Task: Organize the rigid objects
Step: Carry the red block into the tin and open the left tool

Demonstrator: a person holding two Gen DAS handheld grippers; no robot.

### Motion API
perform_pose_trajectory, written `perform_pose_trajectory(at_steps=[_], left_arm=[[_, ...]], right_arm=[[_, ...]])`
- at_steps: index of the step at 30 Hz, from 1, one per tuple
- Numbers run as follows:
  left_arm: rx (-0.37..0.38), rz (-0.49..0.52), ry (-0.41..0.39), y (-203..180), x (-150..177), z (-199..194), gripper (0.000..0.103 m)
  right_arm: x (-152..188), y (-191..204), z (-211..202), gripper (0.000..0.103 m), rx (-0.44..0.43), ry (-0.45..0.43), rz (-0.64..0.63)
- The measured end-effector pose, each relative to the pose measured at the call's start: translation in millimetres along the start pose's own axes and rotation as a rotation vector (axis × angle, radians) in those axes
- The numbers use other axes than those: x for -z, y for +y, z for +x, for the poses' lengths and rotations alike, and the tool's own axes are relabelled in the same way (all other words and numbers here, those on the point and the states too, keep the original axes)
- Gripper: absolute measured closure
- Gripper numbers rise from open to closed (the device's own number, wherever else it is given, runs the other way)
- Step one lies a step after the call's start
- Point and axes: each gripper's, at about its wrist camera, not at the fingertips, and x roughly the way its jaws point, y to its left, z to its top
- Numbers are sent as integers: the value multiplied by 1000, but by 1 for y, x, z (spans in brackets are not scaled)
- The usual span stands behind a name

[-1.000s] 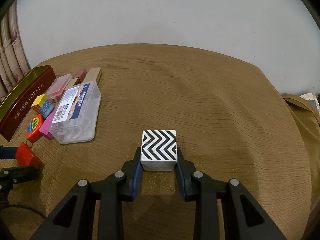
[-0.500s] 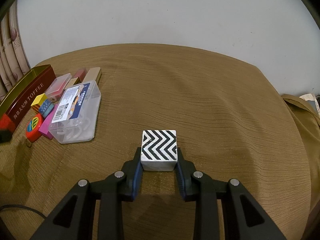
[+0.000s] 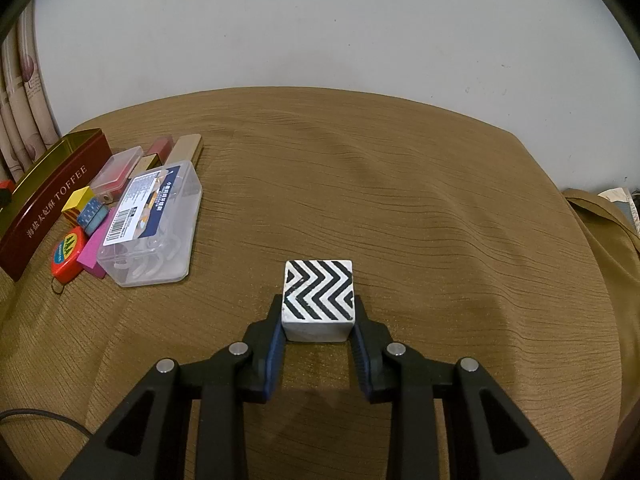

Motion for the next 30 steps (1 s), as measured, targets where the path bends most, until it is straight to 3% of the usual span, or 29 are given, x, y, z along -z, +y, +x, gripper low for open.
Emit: perform_pose_trajectory(at_steps=[11, 30], left_arm=[[-36, -9, 59, 23, 8, 50, 47], [-50, 7, 66, 33, 11, 69, 45]], right_arm=[[0, 2, 0, 73, 13, -1, -14], [0, 2, 0, 73, 8, 0, -11]])
